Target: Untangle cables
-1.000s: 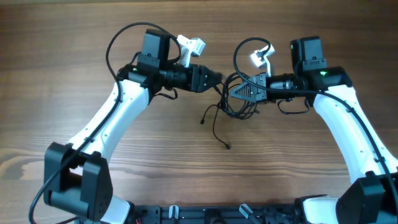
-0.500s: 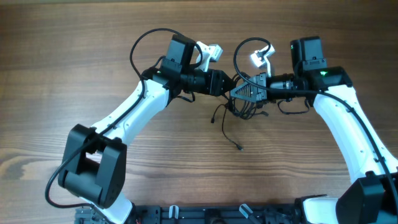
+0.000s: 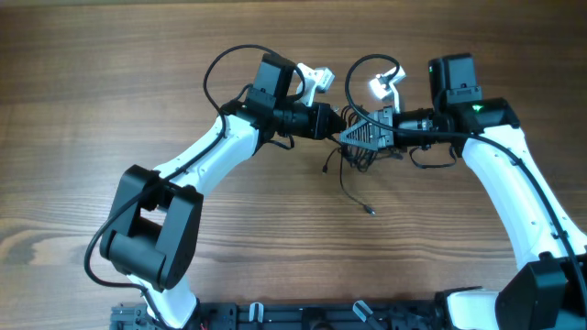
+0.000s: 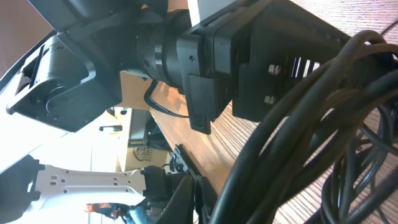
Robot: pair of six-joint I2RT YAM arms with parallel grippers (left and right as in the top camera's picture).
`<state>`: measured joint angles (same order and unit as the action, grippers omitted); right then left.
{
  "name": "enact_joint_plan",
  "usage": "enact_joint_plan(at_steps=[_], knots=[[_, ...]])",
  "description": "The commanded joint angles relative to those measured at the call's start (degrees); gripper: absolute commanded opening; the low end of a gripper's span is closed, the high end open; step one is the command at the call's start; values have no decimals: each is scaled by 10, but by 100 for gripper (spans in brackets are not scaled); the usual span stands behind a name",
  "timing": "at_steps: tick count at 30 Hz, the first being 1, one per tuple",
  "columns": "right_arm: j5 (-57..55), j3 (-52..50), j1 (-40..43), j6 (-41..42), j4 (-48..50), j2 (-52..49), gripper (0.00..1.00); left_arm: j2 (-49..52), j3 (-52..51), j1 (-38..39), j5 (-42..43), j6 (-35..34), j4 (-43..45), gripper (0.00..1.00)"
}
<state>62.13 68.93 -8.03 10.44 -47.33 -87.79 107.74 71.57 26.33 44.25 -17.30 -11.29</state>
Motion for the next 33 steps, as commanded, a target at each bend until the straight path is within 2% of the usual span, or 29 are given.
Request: enact_joint_plan(at_steps=[1,4,8,10,15,17,19,21,23,30,33], knots=[[13,11,-1,5,-5,10,4,5,-2,-26,-63,-2,-15,4],[-154,11,-1,91,-37,10,4,-13,-2,-64,-65,-27,-53,4],[-420,9,-2,222,-83,10,5,-54,-2,-106,-95,-23,-121,4],[-480,6,-2,227,-94,10,14,-80,-2,-127,-113,10,-173,4],[-476,-7,-2,192,-83,9,50,-125,-2,-155,-124,71,-268,4],[-424,-7,-4,140,-70,9,58,-136,-2,-156,-124,81,-295,4],[-294,-7,-13,56,-46,9,63,-140,-2,-154,-117,81,-323,4],[-251,-7,-26,42,-34,9,64,-139,-2,-152,-111,81,-334,4],[-248,-7,-48,66,-19,9,64,-139,-2,-149,-101,81,-336,4],[-331,-8,-139,287,55,-25,57,-139,-2,-149,-134,73,-340,4],[-347,-8,-174,373,109,-71,55,-138,-3,-153,-216,-9,-360,4]])
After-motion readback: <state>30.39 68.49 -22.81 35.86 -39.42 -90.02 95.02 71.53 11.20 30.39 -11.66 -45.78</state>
